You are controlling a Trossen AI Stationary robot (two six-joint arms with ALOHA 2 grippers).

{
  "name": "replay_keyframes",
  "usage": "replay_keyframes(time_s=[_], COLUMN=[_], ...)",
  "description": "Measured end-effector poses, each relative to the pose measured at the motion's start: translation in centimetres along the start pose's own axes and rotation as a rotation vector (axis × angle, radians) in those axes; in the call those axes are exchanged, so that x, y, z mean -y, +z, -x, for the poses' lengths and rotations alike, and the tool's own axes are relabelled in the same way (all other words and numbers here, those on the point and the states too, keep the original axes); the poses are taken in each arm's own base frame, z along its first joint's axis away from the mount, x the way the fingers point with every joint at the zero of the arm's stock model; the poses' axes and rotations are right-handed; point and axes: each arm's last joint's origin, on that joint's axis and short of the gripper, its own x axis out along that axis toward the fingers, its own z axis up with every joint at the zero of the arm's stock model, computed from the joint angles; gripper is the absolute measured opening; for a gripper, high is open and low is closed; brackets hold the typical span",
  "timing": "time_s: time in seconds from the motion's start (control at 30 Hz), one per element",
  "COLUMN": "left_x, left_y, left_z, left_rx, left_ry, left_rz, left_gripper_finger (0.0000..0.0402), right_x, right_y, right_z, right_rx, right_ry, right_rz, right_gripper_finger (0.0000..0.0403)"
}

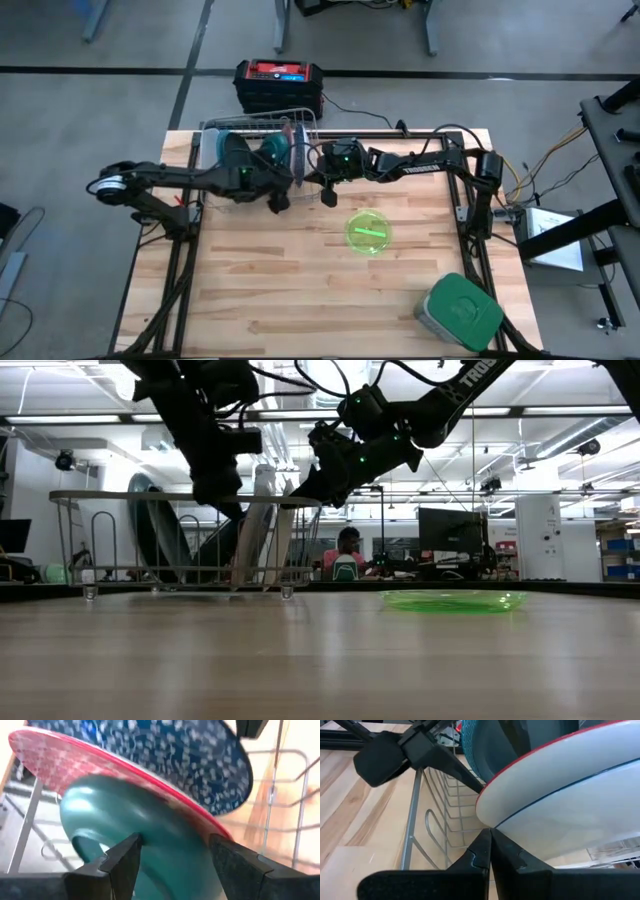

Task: Sort dishes
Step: Put the green plate into the dish rack

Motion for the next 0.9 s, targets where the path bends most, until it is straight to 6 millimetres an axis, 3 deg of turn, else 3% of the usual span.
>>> replay_keyframes(time_s=[0.13, 0.3, 0.47, 0.7, 0.9], left_x=[-0.1, -0.1, -0.4, -0.5, -0.9], left_y=[0.3, 1.7, 3.0, 3.4, 2.6], left_z=[0.0, -0.5, -0.8, -0.7, 1.5], left_rx=[-0.121, -0.286, -0.434, -0.404, -0.257], left_ry=[0.010, 0.185, 0.256, 0.180, 0.023], left_rz=[-0.030, -0.093, -0.115, -0.002, 0.081], left_gripper_finger=[0.0226, 0.0225, 0.0225, 0.0225, 0.0229], right_x=[0.0, 0.0, 0.0, 0.0, 0.0], right_y=[0.0, 0.0, -0.1, -0.2, -0.2], right_z=[0.0, 0.0, 0.0, 0.0, 0.0], right_rx=[0.002, 0.001, 0.000, -0.002, -0.002], right_ry=[0.000, 0.000, 0.003, 0.010, 0.008], right_rz=[0.002, 0.000, -0.004, -0.012, -0.011], right_gripper_finger=[0.0000, 0.0000, 0.0000, 0.0000, 0.0000])
